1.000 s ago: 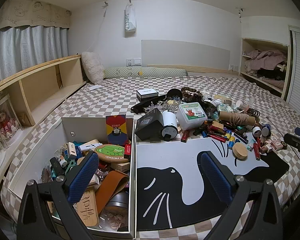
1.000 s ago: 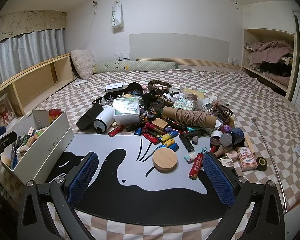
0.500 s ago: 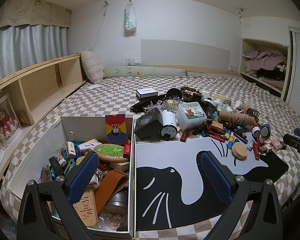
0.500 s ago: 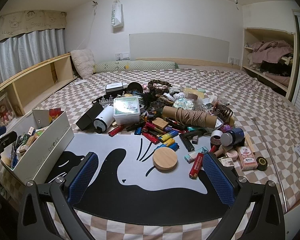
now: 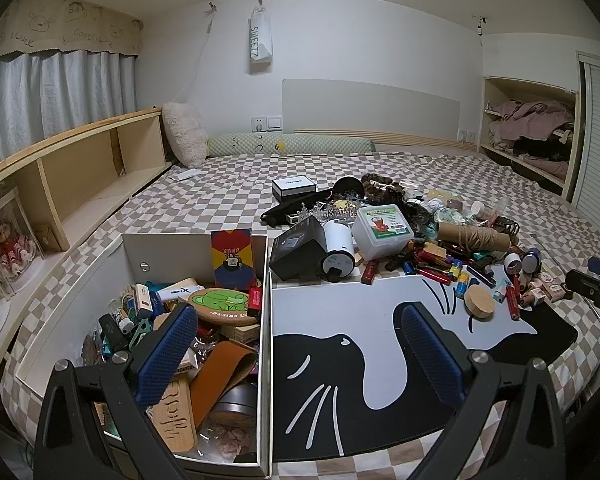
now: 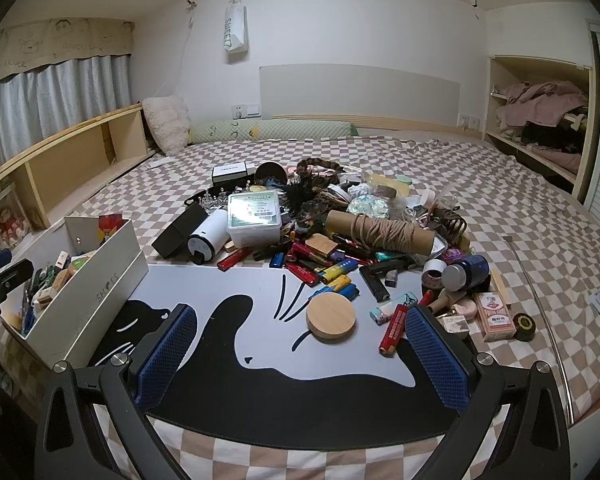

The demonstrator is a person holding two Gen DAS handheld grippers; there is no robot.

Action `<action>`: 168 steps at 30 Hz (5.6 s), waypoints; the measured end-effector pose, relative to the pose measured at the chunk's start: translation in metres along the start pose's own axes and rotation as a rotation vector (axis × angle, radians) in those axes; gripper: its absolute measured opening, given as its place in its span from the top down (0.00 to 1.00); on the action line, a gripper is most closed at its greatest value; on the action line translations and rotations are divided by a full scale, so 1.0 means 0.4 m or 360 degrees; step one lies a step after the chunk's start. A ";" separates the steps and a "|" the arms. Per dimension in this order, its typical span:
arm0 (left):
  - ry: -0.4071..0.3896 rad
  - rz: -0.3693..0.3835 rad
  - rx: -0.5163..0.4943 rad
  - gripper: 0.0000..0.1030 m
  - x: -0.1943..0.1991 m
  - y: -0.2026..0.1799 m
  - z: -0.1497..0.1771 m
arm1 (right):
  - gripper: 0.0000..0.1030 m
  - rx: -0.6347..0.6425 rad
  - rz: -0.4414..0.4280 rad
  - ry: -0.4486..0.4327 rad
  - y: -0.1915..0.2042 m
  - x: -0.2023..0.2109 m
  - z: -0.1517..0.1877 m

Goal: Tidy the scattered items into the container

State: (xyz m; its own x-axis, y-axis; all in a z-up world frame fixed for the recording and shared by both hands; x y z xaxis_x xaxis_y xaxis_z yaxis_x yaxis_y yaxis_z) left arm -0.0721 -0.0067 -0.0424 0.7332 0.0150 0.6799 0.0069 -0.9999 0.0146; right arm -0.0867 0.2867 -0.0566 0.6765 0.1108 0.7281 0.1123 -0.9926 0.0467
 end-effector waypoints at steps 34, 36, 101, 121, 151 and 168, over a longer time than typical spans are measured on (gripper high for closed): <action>0.0064 0.0048 0.0015 0.00 -0.039 -0.009 0.017 | 0.00 -0.0048 -0.0023 0.0019 -0.015 -0.035 0.024; 0.0084 0.0055 0.0007 0.00 -0.051 -0.018 0.023 | 0.00 -0.0063 -0.0033 0.0024 -0.019 -0.042 0.029; 0.0523 0.0449 -0.0086 0.00 -0.239 -0.263 0.136 | 0.21 -0.0614 0.0314 0.0505 -0.508 -0.583 0.046; 0.0509 0.0453 -0.0059 0.00 -0.232 -0.258 0.133 | 0.21 0.0410 -0.0199 0.0527 0.046 -0.605 0.035; 0.0509 0.0414 -0.0023 0.00 -0.254 -0.235 0.142 | 0.22 -0.0072 -0.0175 0.0599 -0.141 -0.436 0.094; 0.0525 0.0390 -0.0041 0.00 -0.271 -0.250 0.154 | 0.41 -0.0164 0.0034 0.0587 -0.227 -0.483 0.085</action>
State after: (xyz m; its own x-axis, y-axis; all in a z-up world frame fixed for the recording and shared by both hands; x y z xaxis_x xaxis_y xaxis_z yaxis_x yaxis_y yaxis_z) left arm -0.1106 0.0913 -0.1627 0.4536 -0.2184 0.8641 -0.1612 -0.9736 -0.1614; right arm -0.2031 0.3573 -0.2248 0.3683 0.0831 0.9260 0.0145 -0.9964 0.0836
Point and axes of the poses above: each gripper's, at about its wrist camera, not at the fingertips, and x roughly against the way its jaws point, y to its left, z to its underside, the point moved 8 cm from there along -x, roughly the way its jaws point, and after that the axes turned 12 degrees about y, right-handed, at the moved point
